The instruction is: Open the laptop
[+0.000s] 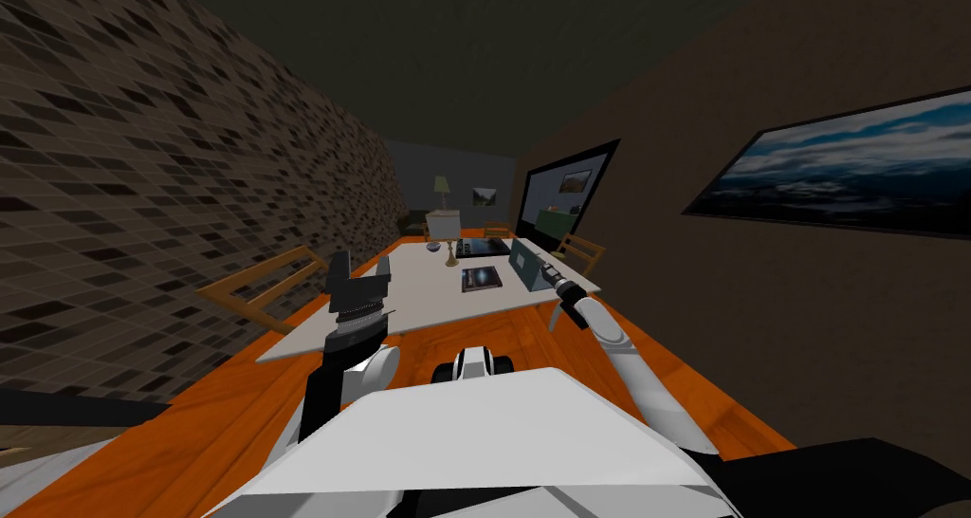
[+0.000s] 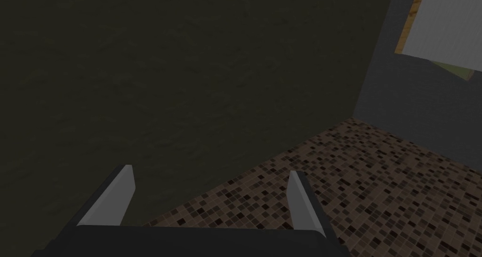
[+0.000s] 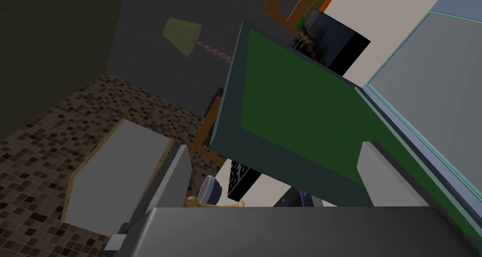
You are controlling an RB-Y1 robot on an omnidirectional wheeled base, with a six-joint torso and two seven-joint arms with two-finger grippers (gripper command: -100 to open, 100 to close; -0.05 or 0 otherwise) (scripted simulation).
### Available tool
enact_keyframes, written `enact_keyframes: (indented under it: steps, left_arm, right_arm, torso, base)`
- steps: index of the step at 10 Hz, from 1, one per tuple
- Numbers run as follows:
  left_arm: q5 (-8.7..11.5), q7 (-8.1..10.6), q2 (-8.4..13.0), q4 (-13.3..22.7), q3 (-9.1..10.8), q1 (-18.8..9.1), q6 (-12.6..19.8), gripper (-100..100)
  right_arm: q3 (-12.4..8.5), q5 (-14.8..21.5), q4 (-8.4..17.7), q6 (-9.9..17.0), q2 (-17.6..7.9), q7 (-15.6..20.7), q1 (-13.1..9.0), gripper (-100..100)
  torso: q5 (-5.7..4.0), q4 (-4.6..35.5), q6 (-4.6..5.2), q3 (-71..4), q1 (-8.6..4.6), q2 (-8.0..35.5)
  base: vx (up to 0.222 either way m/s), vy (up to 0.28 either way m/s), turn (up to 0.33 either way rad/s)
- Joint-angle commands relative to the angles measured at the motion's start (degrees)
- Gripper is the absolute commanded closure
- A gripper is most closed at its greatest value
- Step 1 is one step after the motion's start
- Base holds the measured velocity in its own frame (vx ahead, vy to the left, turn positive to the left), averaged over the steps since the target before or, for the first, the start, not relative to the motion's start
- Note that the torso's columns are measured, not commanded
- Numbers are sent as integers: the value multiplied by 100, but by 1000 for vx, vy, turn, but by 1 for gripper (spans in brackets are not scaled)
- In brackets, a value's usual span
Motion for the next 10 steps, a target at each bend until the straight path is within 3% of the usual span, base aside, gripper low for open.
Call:
enact_keyframes:
  steps: [1, 4, 10]
  left_arm:
    - [0, 0, 0, 0, 0, -1, 0, 0]
    - [0, 0, 1, 0, 1, -2, 0, 0]
    - [0, 0, 1, 0, 1, -1, 0, 0]
  right_arm:
    - [-5, -1, 3, -6, -5, -9, -4, 100]
    - [-16, -454, 297, -20, -4, -401, -162, 100]
    - [-32, -1139, 735, -43, 0, -995, -403, 100]
  torso:
    - [-2, 1, 1, 6, -9, 16]
    - [-33, 2, 2, 23, -59, 38]
    - [-11, -4, -3, 2, -20, 7]
  base:
    - [9, 3, -4]
    - [-11, -79, 6]
    - [-16, -70, -2]
